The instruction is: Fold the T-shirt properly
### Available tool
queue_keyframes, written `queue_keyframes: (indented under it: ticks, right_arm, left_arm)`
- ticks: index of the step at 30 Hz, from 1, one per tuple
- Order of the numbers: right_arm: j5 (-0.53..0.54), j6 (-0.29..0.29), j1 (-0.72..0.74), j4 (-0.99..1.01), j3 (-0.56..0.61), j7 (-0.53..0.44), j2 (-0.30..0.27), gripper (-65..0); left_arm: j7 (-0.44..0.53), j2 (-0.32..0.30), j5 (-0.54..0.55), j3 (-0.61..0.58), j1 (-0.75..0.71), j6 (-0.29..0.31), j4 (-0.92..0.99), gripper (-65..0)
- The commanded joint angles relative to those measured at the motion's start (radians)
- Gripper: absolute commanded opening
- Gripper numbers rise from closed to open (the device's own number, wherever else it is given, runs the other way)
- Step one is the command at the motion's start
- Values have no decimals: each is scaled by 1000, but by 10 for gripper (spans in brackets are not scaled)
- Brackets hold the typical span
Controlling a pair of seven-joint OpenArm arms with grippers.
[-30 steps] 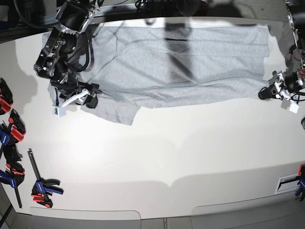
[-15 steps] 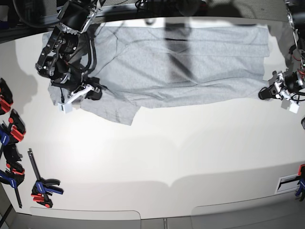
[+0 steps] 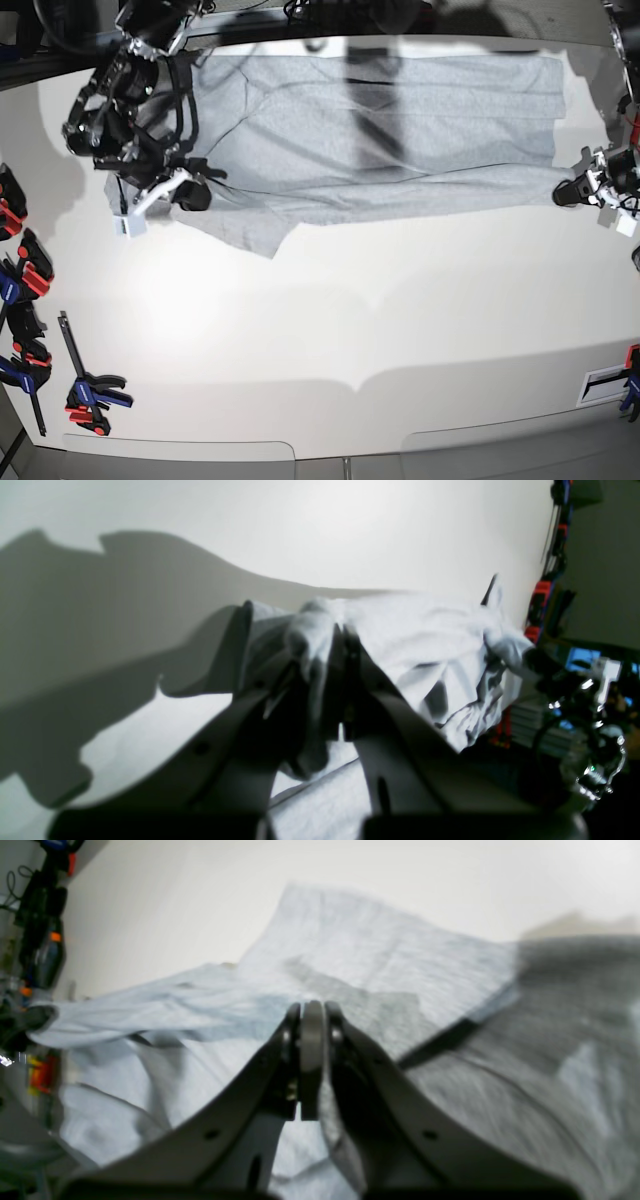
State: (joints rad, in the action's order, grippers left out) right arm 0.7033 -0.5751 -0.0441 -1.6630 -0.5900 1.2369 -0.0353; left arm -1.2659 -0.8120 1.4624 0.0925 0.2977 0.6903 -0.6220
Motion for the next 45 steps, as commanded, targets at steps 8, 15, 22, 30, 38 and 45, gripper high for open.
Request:
queue_keyframes:
  ticks: [8, 15, 22, 30, 38, 45]
  right_arm:
    - [8, -8, -143, -117, 0, -16, -6, -650]
    - [7, -8, -196, -117, 0, -12, -6, -650]
    - [7, -8, -208, -117, 0, -5, -6, -650]
    - [-6, -8, -209, -117, 0, 4, -6, -650]
    - [-43, -8, -209, -117, 0, 1, -6, -650]
    - [-69, -3, -208, -117, 0, -58, -12, -393]
  left_arm:
    - [-53, -56, 21, 6, 18, 8, -13, -650]
    - [-114, -58, 21, 6, 18, 8, -13, -650]
    - [-126, -58, 21, 6, 18, 8, -13, -650]
    - [-125, -58, 21, 6, -1, 8, -13, -650]
    - [-84, -59, 21, 6, -48, 8, -13, -650]
    - [-38, -63, 21, 7, -48, 8, -13, -454]
